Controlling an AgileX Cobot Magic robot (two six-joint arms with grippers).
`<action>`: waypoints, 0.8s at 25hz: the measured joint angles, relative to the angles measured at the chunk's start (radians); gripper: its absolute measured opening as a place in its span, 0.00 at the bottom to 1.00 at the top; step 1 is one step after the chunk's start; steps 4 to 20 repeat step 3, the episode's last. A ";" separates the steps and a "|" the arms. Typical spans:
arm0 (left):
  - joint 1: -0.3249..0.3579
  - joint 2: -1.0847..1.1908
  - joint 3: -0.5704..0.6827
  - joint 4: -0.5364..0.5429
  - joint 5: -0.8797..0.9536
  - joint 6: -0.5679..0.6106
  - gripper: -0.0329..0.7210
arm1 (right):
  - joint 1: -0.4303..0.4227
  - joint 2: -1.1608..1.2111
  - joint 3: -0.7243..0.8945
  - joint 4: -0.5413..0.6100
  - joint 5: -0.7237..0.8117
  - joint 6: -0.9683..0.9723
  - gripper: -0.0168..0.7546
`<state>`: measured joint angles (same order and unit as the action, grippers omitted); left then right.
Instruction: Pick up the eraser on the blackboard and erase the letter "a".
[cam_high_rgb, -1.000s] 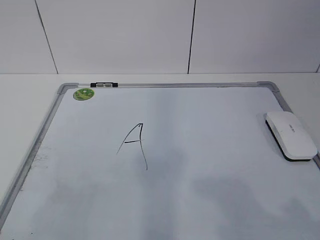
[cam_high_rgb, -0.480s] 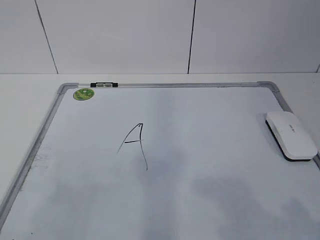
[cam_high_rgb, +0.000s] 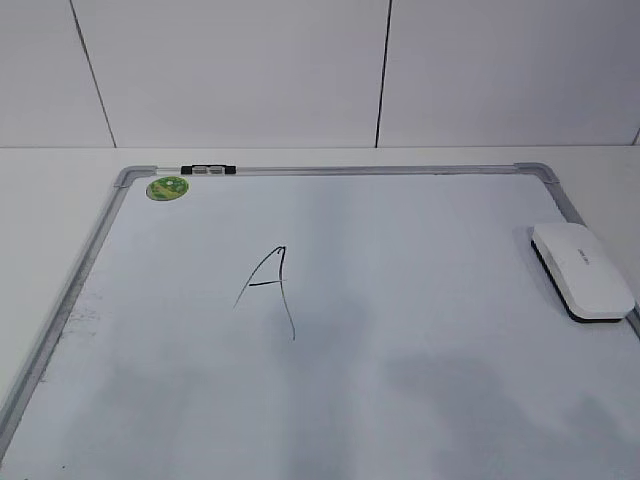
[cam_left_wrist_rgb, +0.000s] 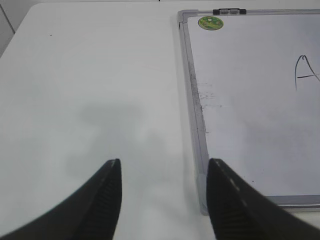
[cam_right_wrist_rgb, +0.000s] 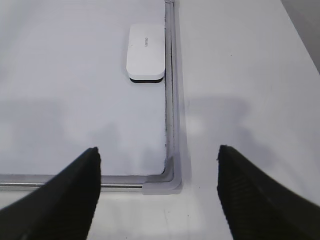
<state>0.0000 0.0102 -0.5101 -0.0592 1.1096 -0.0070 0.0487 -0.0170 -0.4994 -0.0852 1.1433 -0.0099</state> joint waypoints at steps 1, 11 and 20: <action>0.000 0.000 0.000 0.000 0.000 0.000 0.59 | 0.000 0.000 0.000 0.000 0.000 0.000 0.77; 0.000 0.000 0.000 0.000 0.000 0.000 0.59 | 0.000 0.000 0.000 0.000 0.000 0.000 0.77; 0.000 0.000 0.000 0.000 0.000 0.000 0.59 | 0.000 0.000 0.000 0.000 0.000 0.000 0.77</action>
